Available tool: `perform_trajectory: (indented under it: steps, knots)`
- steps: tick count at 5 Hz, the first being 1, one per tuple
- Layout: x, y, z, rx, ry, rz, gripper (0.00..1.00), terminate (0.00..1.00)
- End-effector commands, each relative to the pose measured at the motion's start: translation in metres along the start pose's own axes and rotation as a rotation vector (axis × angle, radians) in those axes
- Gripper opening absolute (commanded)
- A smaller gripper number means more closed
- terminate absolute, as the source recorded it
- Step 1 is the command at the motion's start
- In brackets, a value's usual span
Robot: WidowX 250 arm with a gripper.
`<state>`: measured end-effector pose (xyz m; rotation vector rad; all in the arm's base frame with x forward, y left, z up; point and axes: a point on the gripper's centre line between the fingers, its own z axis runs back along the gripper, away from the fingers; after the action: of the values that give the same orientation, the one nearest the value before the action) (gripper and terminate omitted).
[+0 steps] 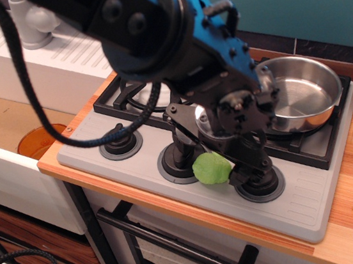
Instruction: Put pot or pan on stove and put cauliflower in pot or pan
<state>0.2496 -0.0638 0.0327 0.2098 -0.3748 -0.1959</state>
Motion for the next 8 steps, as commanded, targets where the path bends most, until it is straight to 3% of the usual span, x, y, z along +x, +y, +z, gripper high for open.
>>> perform_trajectory:
  steps: [1,2,5,7,8]
  knots:
    - [0.001,-0.009,-0.004,0.003,-0.049,0.026,1.00,0.00]
    - [-0.001,-0.010,-0.003,0.007,-0.041,0.037,0.00,0.00]
    - [0.020,-0.021,0.009,-0.011,-0.012,0.044,0.00,0.00]
    - [0.032,0.002,0.064,-0.067,0.049,0.038,0.00,0.00]
    - [0.040,0.009,0.072,-0.073,0.060,0.040,0.00,0.00]
